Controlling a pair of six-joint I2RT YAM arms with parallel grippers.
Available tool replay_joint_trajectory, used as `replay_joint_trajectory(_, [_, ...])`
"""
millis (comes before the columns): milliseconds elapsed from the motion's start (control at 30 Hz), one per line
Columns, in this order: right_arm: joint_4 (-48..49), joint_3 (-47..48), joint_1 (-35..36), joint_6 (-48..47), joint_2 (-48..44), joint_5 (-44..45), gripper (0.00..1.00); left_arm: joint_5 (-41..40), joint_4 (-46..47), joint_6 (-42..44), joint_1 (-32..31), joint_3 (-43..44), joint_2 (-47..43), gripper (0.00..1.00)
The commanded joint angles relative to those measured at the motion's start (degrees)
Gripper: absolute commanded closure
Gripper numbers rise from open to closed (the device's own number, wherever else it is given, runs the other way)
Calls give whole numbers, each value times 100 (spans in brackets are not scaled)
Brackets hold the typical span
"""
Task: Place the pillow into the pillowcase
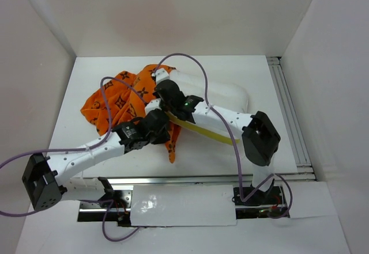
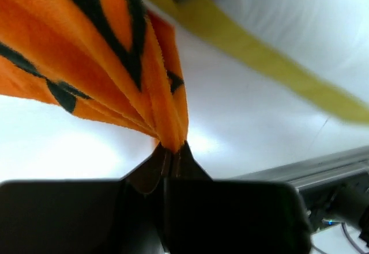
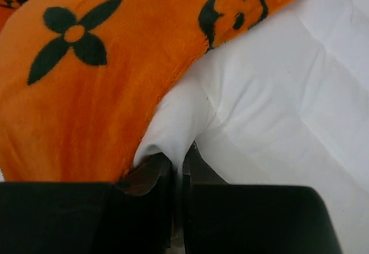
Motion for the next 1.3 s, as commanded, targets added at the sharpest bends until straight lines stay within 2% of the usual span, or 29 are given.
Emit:
replay_joint_trajectory(0, [778, 278, -107, 523, 158, -78, 100, 450, -35, -204, -689, 260, 270, 100])
replay_joint_trajectory(67, [717, 200, -160, 655, 299, -332, 100, 449, 36, -143, -1006, 436, 490, 100])
replay_joint_trajectory(200, [857, -519, -378, 936, 230, -938, 99, 449, -192, -458, -1121, 428, 754, 99])
replay_joint_trajectory(233, [944, -670, -441, 937, 142, -1149, 96, 449, -192, -520, -1121, 375, 754, 97])
replay_joint_trajectory(267, [1102, -837, -511, 937, -111, -1673, 85, 449, -253, -581, -1121, 262, 754, 93])
replay_joint_trajectory(300, [1182, -1143, -703, 1015, -253, -1948, 80, 449, -254, -704, -1121, 200, 754, 88])
replay_joint_trajectory(333, [1278, -1303, -801, 1016, -394, -2629, 73, 449, -254, -705, -1121, 147, 693, 80])
replay_joint_trajectory(367, [1445, -1461, -897, 1077, -691, -2888, 58, 449, -254, -774, -1121, 94, 640, 77])
replay_joint_trajectory(433, [1569, -1848, -1144, 1077, -991, -3345, 52, 380, -254, -775, -1121, 41, 509, 65])
replay_joint_trajectory(467, [1569, -1936, -1223, 1077, -1254, -3609, 47, 379, -332, -775, -1121, 41, 508, 54])
replay_joint_trajectory(533, [1368, -2051, -1408, 1024, -1501, -3672, 42, 248, -420, -775, -1121, 120, 394, 47])
replay_joint_trajectory(567, [1097, -2051, -1469, 937, -1729, -3621, 38, 247, -491, -705, -1069, 268, 394, 33])
replay_joint_trajectory(600, [964, -2103, -1609, 867, -1835, -3568, 32, 186, -639, -626, -1068, 339, 341, 25])
replay_joint_trajectory(633, [850, -2104, -1680, 805, -1941, -3515, 30, 186, -736, -626, -1068, 418, 341, 16])
replay_joint_trajectory(667, [622, -2156, -1759, 805, -2151, -3437, 15, 133, -842, -547, -1068, 506, 341, 6])
replay_joint_trajectory(700, [551, -2244, -1908, 709, -2266, -3384, 0, 55, -1095, -442, -1068, 707, 341, 0])
replay_joint_trajectory(833, [427, -2446, -2260, 462, -2706, -3313, 0, -253, -1606, -204, -1016, 1261, 341, 0])
replay_joint_trajectory(933, [488, -2377, -2611, 322, -2777, -3347, 0, -359, -1897, -37, -595, 1815, 560, 0])
replay_joint_trajectory(1100, [436, -1920, -2867, -370, -2066, -4094, 0, -359, -2064, 595, 651, 2649, 1271, 0])
replay_joint_trajectory(1200, [375, -1481, -2867, -986, -1566, -4217, 0, -359, -2012, 1131, 1171, 3307, 2035, 0])
replay_joint_trajectory(1267, [426, -1165, -2919, -1777, -1310, -4218, 0, -307, -1960, 1588, 1313, 3669, 2648, 0])
